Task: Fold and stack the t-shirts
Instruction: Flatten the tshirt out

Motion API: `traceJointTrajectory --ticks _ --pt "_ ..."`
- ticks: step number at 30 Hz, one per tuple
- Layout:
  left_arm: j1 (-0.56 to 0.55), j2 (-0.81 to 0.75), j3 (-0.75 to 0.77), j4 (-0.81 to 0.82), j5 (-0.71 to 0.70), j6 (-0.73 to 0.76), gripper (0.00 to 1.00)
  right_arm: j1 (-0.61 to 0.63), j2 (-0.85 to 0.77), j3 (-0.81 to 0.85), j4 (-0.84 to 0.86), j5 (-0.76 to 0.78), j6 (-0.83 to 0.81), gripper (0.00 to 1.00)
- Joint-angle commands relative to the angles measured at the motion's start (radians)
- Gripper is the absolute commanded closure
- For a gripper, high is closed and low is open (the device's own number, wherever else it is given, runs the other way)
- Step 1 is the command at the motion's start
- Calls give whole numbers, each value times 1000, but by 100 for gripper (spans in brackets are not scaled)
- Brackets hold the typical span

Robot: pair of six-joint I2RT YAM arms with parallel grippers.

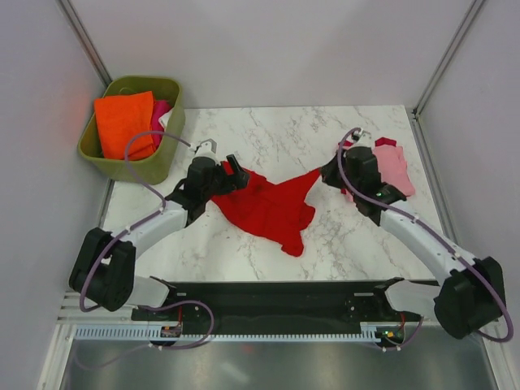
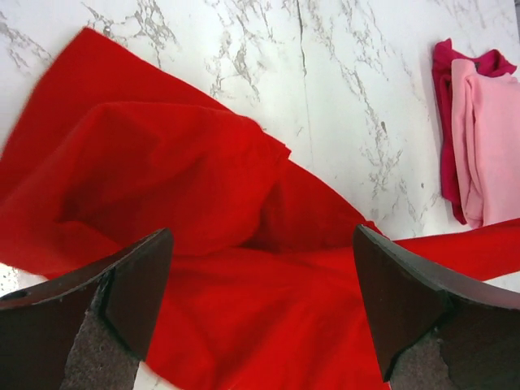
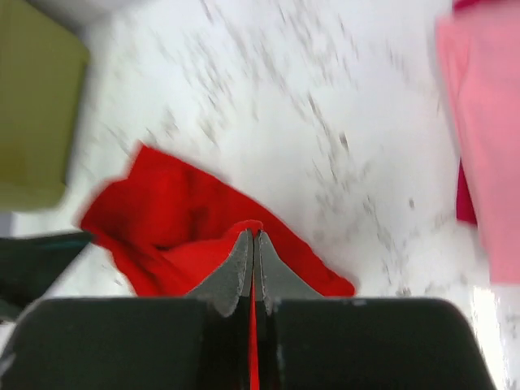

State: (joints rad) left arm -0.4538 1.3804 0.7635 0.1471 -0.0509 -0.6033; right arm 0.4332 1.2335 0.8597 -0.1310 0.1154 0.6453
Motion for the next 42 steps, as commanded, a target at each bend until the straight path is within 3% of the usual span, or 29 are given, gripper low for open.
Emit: traceJointTrajectory --ticks 1,6,8,16,21,25,30,32,36,38,42 --pt "-2 -46 56 -20 -49 37 2 -25 -88 245 -13 20 -98 100" --pt "-3 -110 100 -76 -35 57 2 -24 7 591 -142 -244 -128 100" --pt "-3 -121 106 -99 -27 71 1 -22 -6 598 -176 -273 -131 100" --pt "-11 -43 161 -175 19 83 1 -25 -270 296 -252 -139 -125 100" --pt "-42 112 243 -190 69 33 2 -24 -517 92 -360 128 -9 100" --pt "-89 270 362 -228 69 45 3 -25 -756 -51 -397 182 69 100" --pt "-164 465 656 -363 54 123 6 -24 -790 -152 -427 144 96 100" --pt "-181 570 756 -429 -12 146 6 -25 -778 -165 -438 133 96 100" --pt "-187 765 1059 -688 -63 161 8 -24 -781 -186 -437 138 90 100" --pt "-187 833 1135 -747 -40 160 15 -25 -783 -185 -437 144 79 100" --pt "-187 855 1119 -762 -21 129 19 -25 -779 -176 -438 155 62 100"
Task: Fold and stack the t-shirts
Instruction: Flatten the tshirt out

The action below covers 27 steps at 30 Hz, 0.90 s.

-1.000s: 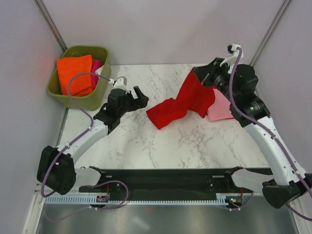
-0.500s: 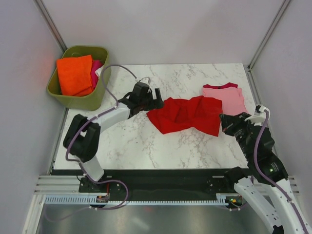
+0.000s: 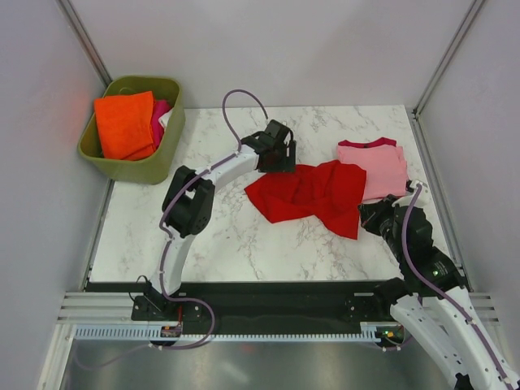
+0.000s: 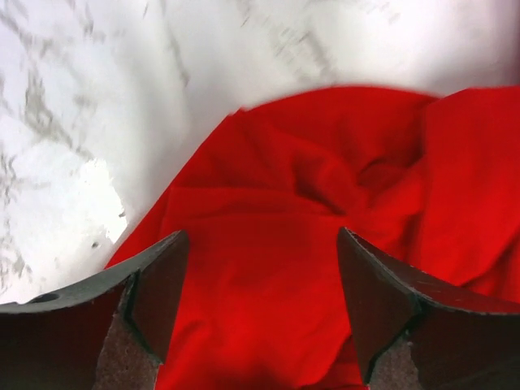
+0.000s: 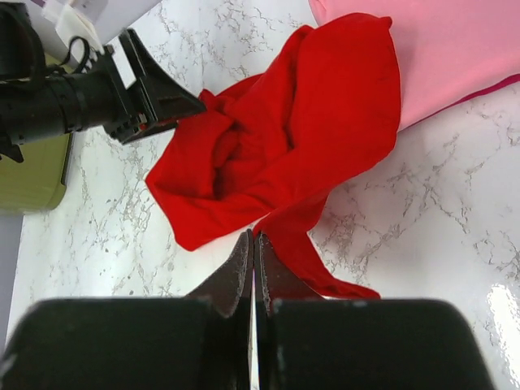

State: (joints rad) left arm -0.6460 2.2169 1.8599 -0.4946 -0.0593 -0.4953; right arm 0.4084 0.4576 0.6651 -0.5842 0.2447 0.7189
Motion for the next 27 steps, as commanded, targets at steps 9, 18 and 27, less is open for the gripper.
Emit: traceJointTrajectory --ticks 9,18,27 --pt "9 -48 -36 -130 -105 44 87 1 7 -2 15 31 -7 100" --pt "153 -377 -220 -121 -123 14 98 1 68 7 29 80 -9 100" --pt "365 -1046 -918 156 -150 -241 98 0 24 -61 18 159 123 100"
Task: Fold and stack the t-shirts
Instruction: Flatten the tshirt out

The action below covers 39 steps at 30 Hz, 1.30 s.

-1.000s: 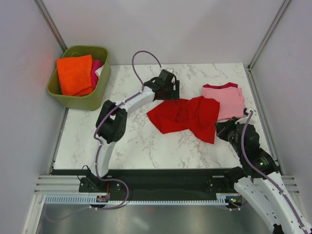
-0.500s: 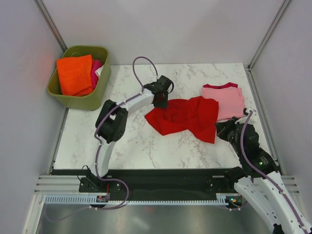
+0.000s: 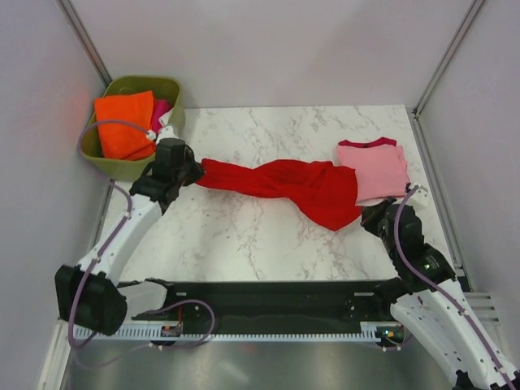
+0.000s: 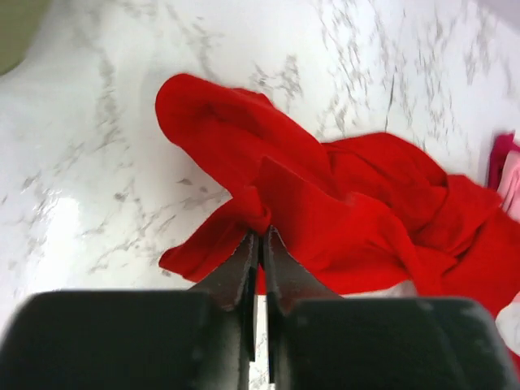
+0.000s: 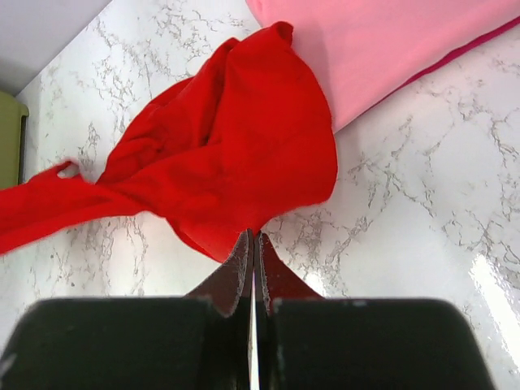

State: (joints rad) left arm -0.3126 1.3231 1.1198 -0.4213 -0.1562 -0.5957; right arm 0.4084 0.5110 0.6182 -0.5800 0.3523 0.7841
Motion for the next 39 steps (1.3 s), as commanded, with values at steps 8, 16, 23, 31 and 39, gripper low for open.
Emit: traceJointTrajectory --ticks 8,16,23,31,39 --pt "38 -582 -465 -31 -215 -197 1 0 -26 -52 52 -50 57 100" --pt "38 -484 -532 9 -46 -176 5 1 -22 -49 62 -65 29 100" --pt "40 -269 -491 73 -46 -187 20 1 -34 -57 57 -75 21 100" --pt "70 -105 -460 70 -160 -282 37 1 -31 -63 57 -65 3 100" --pt "67 16 -384 141 -82 -201 46 0 -25 -63 63 -50 -19 100"
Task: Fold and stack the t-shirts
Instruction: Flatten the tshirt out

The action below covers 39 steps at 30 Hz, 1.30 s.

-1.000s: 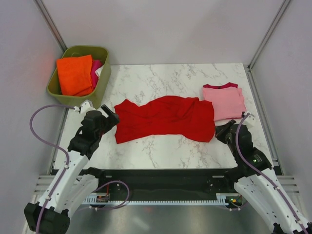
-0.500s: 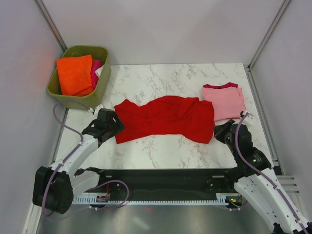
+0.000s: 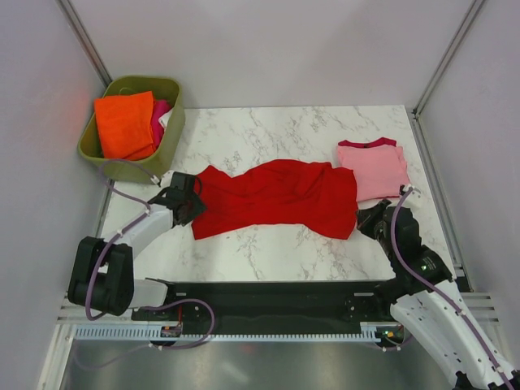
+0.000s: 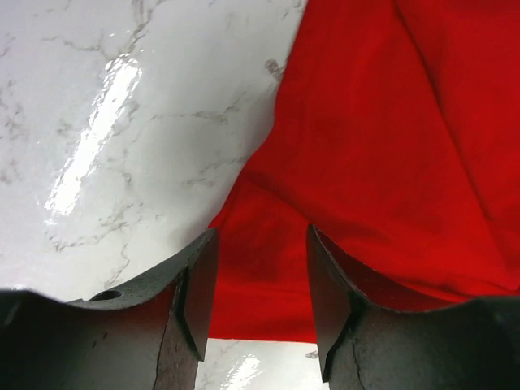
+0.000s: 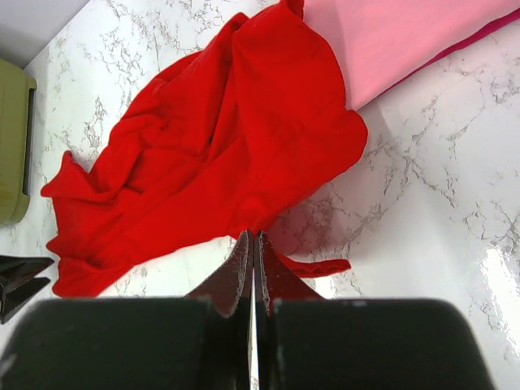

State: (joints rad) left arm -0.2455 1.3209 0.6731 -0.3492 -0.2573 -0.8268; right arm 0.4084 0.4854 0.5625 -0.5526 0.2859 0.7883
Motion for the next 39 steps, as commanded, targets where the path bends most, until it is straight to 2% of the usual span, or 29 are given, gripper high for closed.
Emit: traceJointTrajectory --ticks 1,6,10,18,26,35,39 --pt "-11 26 94 64 27 49 46 1 -1 -9 36 19 -27 100" --pt "-100 24 146 46 -20 118 34 1 -2 -21 42 27 -23 100" --pt "-176 81 222 -29 -68 123 34 1 1 -33 49 21 -17 100" --pt "-215 161 235 -62 -115 20 37 1 -2 -36 52 10 -15 100" --pt "-256 256 241 -94 -112 -115 44 0 -42 -33 31 9 -11 100" --pt "-259 181 166 -116 -168 -189 50 1 -47 -30 14 24 -20 100" --pt "-259 159 144 -116 -169 -187 68 0 -41 -30 14 22 -20 100"
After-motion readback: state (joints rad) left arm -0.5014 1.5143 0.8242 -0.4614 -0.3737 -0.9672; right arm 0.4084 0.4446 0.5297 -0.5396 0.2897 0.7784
